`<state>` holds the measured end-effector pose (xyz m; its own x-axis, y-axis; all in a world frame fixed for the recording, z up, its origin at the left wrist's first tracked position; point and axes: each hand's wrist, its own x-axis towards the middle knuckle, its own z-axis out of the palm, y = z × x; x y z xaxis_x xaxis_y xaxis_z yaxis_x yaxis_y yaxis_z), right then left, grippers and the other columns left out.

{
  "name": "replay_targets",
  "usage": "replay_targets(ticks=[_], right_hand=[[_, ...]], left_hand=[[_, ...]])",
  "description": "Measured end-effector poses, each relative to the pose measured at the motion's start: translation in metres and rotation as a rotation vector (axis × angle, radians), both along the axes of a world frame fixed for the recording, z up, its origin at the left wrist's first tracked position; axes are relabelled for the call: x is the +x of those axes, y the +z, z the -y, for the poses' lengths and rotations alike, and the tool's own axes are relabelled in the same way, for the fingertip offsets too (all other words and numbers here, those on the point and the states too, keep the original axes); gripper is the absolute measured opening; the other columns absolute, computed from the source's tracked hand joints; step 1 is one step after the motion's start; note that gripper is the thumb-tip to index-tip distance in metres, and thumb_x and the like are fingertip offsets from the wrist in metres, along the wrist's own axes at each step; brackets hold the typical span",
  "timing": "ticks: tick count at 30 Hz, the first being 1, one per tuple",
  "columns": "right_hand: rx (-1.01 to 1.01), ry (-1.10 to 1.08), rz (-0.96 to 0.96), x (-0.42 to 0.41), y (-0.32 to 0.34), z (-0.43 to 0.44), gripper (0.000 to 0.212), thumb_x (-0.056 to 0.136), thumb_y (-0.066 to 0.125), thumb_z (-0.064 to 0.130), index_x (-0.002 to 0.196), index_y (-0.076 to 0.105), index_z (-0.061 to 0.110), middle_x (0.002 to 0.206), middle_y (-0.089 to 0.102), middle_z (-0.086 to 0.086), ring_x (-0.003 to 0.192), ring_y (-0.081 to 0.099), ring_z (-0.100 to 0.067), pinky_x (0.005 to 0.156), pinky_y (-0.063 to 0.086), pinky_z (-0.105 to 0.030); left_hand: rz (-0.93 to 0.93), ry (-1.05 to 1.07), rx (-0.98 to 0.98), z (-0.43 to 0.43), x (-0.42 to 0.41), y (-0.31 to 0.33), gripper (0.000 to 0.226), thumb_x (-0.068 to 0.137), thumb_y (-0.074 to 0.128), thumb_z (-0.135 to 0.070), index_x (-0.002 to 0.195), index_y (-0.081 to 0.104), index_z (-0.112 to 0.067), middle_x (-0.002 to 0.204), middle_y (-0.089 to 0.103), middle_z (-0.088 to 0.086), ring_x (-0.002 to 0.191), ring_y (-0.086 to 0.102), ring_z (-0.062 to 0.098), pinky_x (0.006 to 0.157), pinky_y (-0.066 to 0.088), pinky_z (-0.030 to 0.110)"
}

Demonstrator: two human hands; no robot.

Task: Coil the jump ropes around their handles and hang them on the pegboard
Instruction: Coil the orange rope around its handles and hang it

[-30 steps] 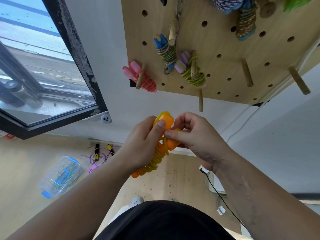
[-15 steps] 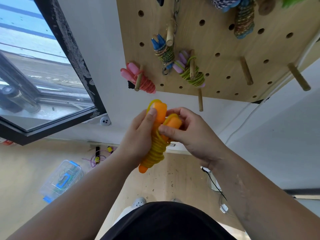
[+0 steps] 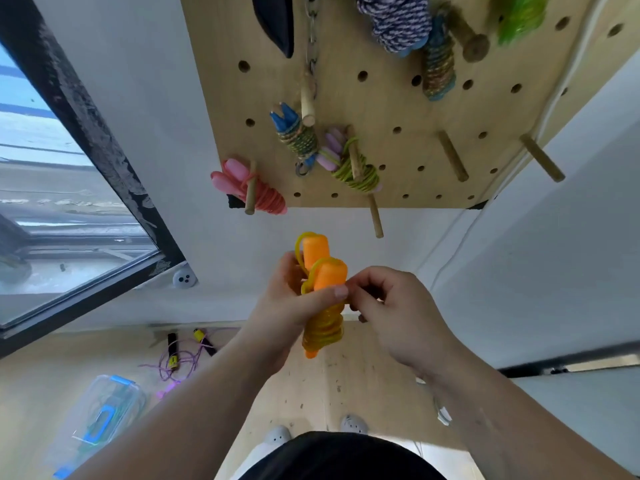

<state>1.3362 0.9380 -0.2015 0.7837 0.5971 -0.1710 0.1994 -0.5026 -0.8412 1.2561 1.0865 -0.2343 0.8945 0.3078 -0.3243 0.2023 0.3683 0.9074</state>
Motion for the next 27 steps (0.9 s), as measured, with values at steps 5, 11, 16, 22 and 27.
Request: replay_targets(ticks=[5,11,16,22,27], right_hand=[[-0.157,0.067,0.22,0.005,-0.012,0.015,0.01,0.102,0.054,0.031,0.098,0.063,0.032,0.092,0.063,0.017,0.085,0.06,-0.001,0.068,0.044,-0.009],[-0.074,0.039,0.227,0.032,-0.03,0.037,0.007,0.082,0.071,0.034,0.085,0.064,0.034,0.085,0.061,0.014,0.081,0.061,-0.007,0.067,0.049,-0.017],[-0.098,0.127,0.363,0.077,-0.051,0.049,0.015,0.093,0.06,0.039,0.093,0.067,0.025,0.093,0.058,0.013,0.086,0.059,-0.008,0.074,0.056,-0.024],[-0.106,0.224,0.274,0.144,-0.087,0.049,0.015,0.102,0.057,0.029,0.111,0.068,0.024,0.104,0.069,0.01,0.093,0.062,-0.008,0.085,0.054,-0.024],[0.013,0.337,0.166,0.189,-0.107,0.038,0.014,0.101,0.06,0.019,0.112,0.067,0.022,0.092,0.069,0.009,0.086,0.066,-0.012,0.082,0.057,-0.03]], left_hand=[[-0.052,-0.007,0.354,0.009,0.017,-0.005,0.08,0.072,0.085,-0.019,0.128,0.042,-0.058,0.113,0.059,-0.004,0.089,0.068,0.016,0.072,0.063,0.034],[-0.064,-0.041,0.286,0.032,0.049,-0.016,0.073,0.06,0.072,-0.01,0.117,0.048,-0.049,0.109,0.055,0.016,0.086,0.061,0.027,0.073,0.059,0.049],[-0.053,0.043,0.034,0.046,0.078,-0.033,0.066,0.064,0.071,-0.005,0.117,0.052,-0.04,0.112,0.06,0.018,0.098,0.064,0.03,0.08,0.057,0.043],[-0.261,0.053,0.461,0.052,0.128,-0.052,0.054,0.076,0.073,-0.017,0.117,0.05,-0.044,0.121,0.056,0.002,0.107,0.059,0.027,0.084,0.059,0.047],[-0.292,0.032,0.901,0.058,0.166,-0.068,0.058,0.082,0.062,-0.002,0.129,0.057,-0.036,0.126,0.053,-0.007,0.1,0.06,0.018,0.083,0.054,0.032]])
